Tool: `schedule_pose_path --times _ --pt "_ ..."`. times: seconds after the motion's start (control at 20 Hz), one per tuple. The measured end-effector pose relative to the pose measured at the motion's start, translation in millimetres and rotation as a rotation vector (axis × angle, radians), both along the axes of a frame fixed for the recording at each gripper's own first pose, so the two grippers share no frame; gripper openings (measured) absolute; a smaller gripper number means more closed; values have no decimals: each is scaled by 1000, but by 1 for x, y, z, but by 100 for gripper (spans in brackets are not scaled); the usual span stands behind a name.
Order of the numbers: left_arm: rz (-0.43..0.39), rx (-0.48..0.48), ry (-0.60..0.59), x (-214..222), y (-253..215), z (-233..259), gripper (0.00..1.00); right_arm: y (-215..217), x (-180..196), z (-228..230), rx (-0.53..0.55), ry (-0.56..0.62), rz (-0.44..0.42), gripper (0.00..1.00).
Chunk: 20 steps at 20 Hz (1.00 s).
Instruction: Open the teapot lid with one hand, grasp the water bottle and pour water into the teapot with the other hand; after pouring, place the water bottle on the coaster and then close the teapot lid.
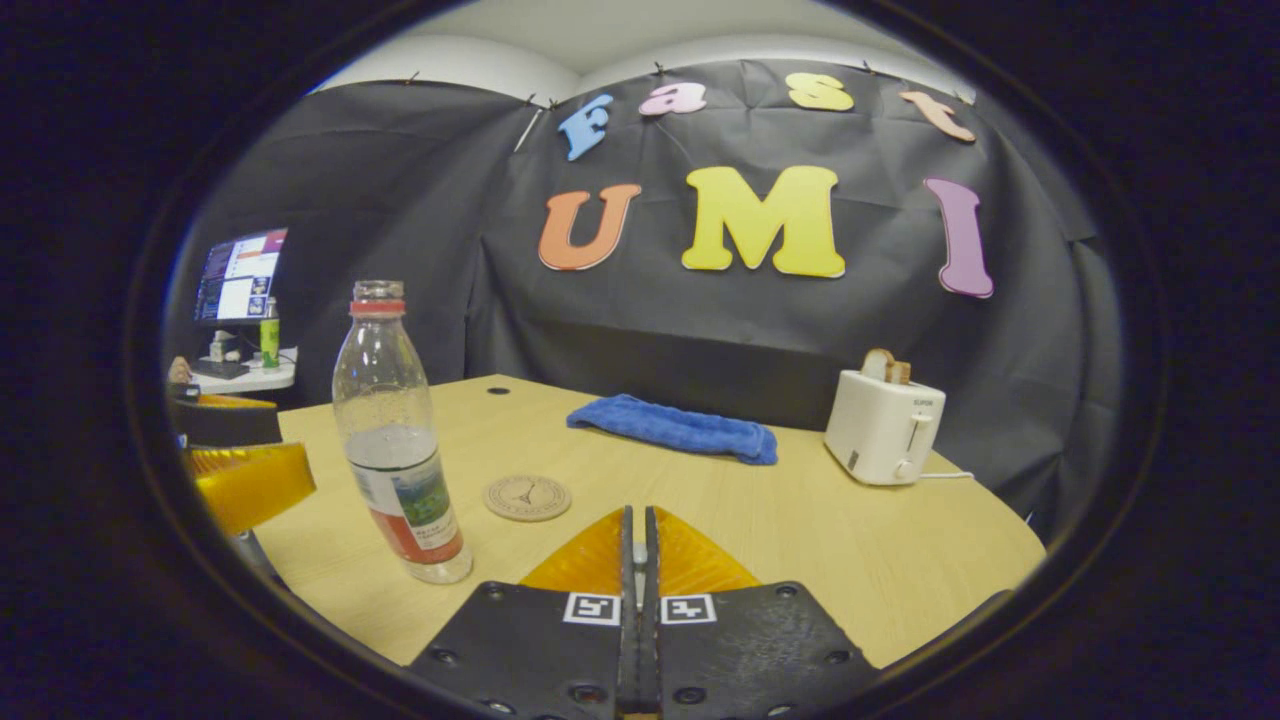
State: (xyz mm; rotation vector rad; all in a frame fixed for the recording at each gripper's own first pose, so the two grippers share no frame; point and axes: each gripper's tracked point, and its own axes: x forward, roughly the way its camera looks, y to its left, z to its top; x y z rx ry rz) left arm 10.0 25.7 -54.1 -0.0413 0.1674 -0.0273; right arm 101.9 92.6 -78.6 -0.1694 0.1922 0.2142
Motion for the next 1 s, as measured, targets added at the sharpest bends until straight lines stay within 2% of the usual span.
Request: schedule_pose_path --times 0.3,0.9,1.0 --pt "-75 -58 84 8 -20 -27 99 -15 -15 25 5 -33 -7 0" --pt "-79 -19 179 54 -16 -60 99 -60 -44 49 -8 -65 -70 0" --pt "-80 -17 181 55 -16 -60 95 -62 -44 47 -3 -62 -71 0"
